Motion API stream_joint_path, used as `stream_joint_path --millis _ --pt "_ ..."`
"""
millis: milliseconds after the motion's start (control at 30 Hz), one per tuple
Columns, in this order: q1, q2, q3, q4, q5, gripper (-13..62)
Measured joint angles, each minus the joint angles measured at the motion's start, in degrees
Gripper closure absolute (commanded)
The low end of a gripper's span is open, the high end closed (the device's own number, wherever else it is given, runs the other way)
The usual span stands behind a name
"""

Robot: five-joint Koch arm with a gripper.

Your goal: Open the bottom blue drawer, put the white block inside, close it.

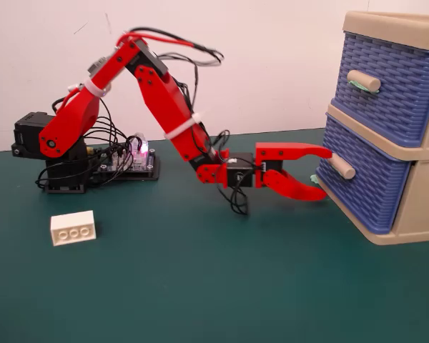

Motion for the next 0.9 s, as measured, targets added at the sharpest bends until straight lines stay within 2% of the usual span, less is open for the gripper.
stream_joint_path --millis 200,467,533,633,900 --pt "-1.58 -2.02 -3.08 0.0 0.0 25.7" --pt "-2.02 -4.66 -11.16 4.83 -0.62 26.8" --pt "-1.93 -5.98 -14.24 6.94 -1.05 35.1" --pt "-1.93 -7.65 -15.64 10.02 -0.88 56.3" --pt "-2.02 -7.56 -15.73 13.97 -0.97 57.5"
